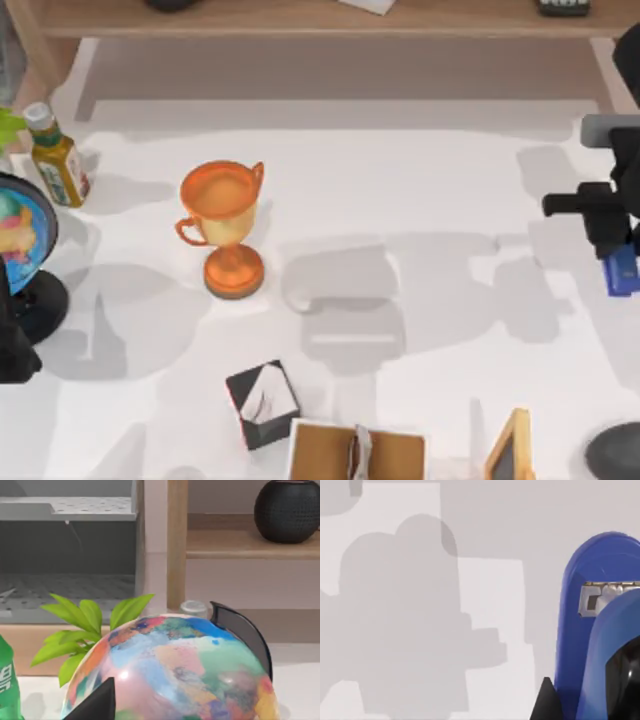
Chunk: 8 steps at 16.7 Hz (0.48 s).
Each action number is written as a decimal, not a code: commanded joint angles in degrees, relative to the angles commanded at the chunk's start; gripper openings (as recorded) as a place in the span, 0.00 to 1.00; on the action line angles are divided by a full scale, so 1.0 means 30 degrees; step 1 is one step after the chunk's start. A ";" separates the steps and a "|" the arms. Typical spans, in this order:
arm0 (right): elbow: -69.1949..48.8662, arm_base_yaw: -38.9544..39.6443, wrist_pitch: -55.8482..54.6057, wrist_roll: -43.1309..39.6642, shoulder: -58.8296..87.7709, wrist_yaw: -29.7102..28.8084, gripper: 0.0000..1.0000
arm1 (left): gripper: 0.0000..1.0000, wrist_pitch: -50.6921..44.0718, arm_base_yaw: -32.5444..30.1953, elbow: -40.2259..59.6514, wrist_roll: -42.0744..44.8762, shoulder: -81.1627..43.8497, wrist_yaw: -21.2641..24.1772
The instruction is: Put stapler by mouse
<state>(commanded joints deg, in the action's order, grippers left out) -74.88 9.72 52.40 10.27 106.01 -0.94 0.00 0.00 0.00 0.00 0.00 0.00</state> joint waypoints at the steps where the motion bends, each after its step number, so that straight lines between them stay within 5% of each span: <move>1: 0.0021 -0.0004 -0.0110 0.0000 -0.0016 -0.0002 0.00 | 1.00 0.0000 0.0000 0.0000 0.0000 0.0000 0.0000; 8: 0.0654 -0.0018 -0.0805 -0.0012 0.0407 0.0010 0.00 | 1.00 0.0000 0.0000 0.0000 0.0000 0.0000 0.0000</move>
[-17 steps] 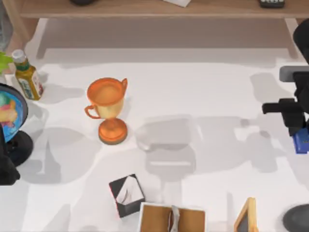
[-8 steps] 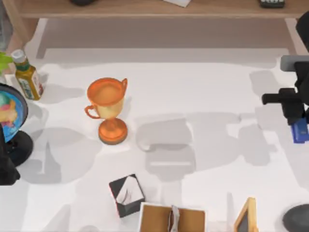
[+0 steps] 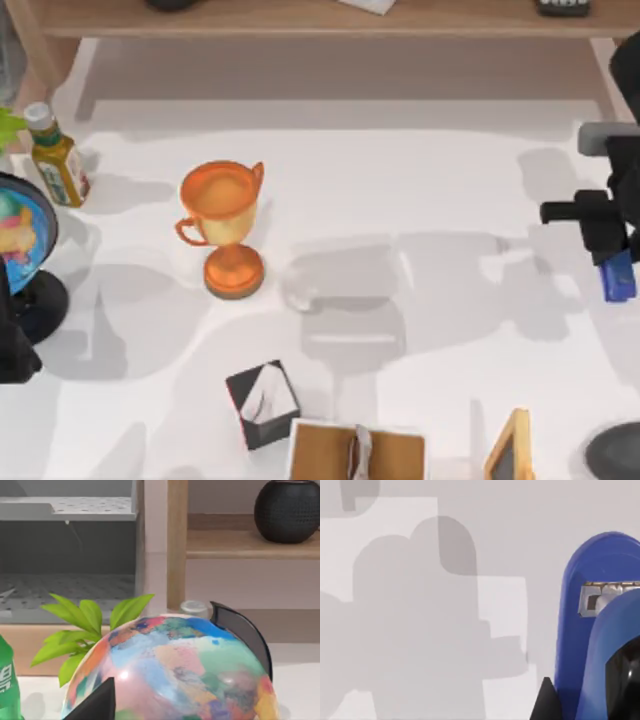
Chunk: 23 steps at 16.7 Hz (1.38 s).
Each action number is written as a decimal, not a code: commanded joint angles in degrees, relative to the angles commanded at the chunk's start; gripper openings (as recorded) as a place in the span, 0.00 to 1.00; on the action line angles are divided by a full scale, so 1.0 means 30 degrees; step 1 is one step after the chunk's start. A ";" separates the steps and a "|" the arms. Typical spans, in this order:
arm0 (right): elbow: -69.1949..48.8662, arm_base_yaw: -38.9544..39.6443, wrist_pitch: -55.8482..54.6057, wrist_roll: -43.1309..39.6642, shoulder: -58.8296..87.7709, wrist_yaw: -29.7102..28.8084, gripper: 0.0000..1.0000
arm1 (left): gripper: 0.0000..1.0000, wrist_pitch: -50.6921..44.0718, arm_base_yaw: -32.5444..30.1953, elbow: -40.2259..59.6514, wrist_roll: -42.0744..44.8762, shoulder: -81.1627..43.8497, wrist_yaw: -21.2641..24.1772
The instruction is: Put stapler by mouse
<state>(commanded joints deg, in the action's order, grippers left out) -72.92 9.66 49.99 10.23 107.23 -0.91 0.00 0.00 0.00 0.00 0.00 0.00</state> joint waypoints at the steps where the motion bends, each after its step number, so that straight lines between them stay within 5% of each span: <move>1: 0.0171 0.0000 -0.0076 -0.0003 0.0159 0.0005 0.00 | 1.00 0.0000 0.0000 0.0000 0.0000 0.0000 0.0000; 10: 0.1091 0.0001 -0.0292 -0.0011 0.1115 0.0027 0.00 | 1.00 0.0000 0.0000 0.0000 0.0000 0.0000 0.0000; 23: 0.1091 0.0001 -0.0292 -0.0011 0.1115 0.0027 0.98 | 1.00 0.0000 0.0000 0.0000 0.0000 0.0000 0.0000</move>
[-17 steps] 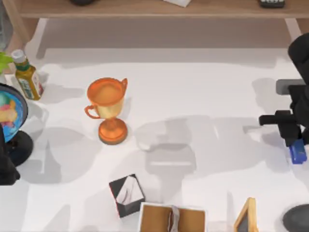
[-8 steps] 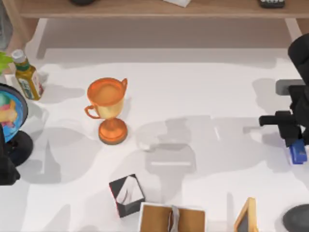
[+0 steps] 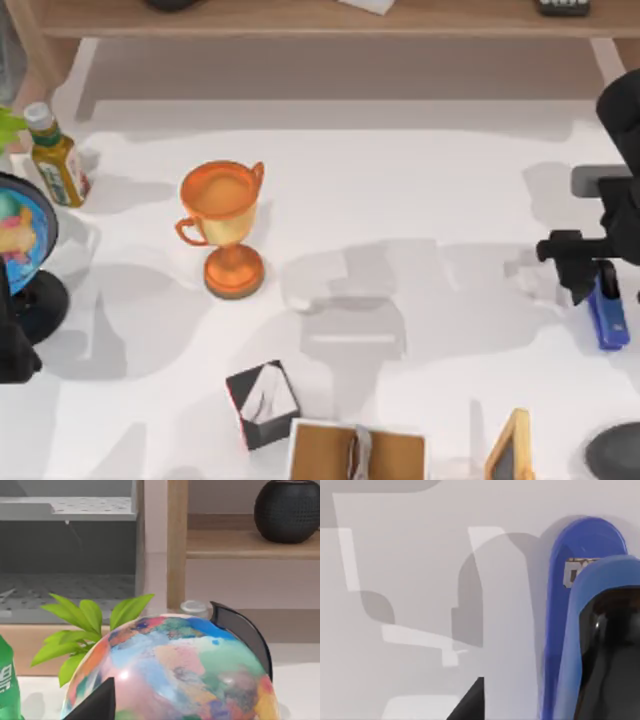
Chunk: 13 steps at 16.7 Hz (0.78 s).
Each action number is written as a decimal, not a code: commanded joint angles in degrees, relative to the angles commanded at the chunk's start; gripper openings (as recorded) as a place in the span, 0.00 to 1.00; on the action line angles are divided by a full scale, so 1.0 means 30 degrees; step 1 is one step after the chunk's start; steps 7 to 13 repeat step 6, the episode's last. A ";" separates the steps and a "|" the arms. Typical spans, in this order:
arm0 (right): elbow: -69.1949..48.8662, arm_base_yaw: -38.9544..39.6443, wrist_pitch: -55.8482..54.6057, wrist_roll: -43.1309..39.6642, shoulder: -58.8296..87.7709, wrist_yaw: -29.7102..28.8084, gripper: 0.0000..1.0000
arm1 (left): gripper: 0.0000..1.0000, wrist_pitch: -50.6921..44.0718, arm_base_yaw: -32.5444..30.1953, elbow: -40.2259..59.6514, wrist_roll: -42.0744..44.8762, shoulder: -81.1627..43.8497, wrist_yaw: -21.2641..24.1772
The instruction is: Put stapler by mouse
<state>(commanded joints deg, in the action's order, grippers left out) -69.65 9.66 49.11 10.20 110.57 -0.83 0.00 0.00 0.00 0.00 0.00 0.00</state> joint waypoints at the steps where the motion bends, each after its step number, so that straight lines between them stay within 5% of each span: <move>1: 0.0000 0.0000 0.0000 0.0000 0.0000 0.0000 1.00 | 1.00 0.0000 0.0000 0.0000 0.0000 0.0000 0.0000; 13: 0.0000 0.0000 0.0000 0.0000 0.0000 0.0000 1.00 | 1.00 0.0000 0.0000 0.0000 0.0000 0.0000 0.0000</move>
